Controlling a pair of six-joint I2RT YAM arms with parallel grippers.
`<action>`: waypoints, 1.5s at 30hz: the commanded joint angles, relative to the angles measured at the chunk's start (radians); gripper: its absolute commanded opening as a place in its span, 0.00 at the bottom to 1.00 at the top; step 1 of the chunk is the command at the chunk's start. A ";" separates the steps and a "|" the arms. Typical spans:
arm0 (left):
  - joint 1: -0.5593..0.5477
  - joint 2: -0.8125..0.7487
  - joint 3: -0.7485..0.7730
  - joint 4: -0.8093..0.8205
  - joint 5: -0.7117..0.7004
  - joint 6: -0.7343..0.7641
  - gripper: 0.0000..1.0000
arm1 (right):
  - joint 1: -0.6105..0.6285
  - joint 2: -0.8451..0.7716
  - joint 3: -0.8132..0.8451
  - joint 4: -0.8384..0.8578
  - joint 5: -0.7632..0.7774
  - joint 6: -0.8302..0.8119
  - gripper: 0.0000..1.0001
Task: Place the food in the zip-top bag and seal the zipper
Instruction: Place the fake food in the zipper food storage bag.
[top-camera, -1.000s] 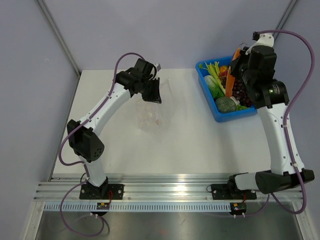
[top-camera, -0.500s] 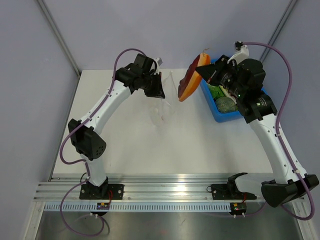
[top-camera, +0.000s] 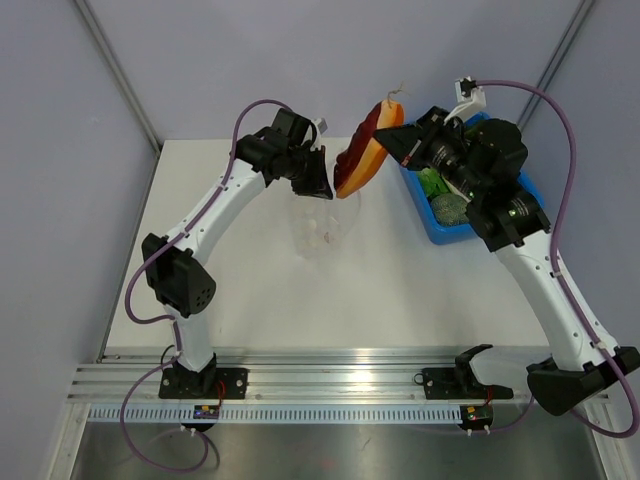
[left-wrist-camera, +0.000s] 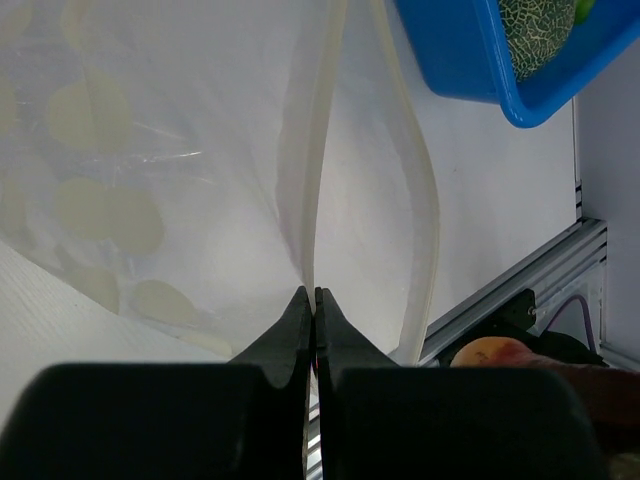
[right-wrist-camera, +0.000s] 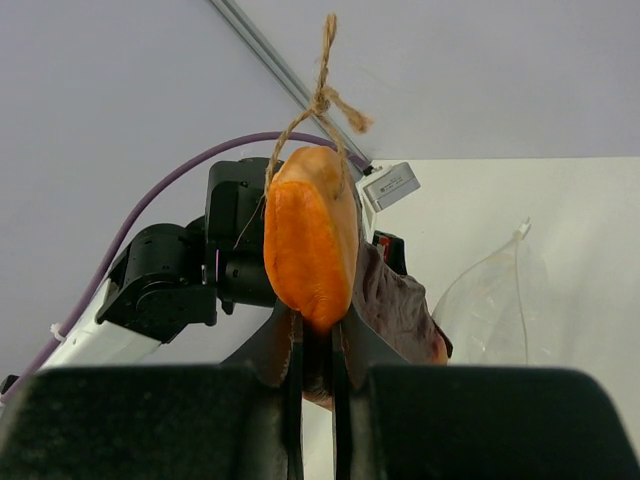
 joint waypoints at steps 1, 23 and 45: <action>0.000 -0.011 0.051 0.026 0.075 -0.010 0.00 | 0.014 0.001 -0.043 0.094 0.023 0.001 0.00; 0.020 -0.026 0.013 0.164 0.212 -0.112 0.00 | 0.096 0.102 -0.340 0.257 0.123 0.133 0.00; 0.063 -0.057 -0.030 0.218 0.244 -0.127 0.00 | 0.141 0.221 -0.351 0.049 0.174 0.038 0.00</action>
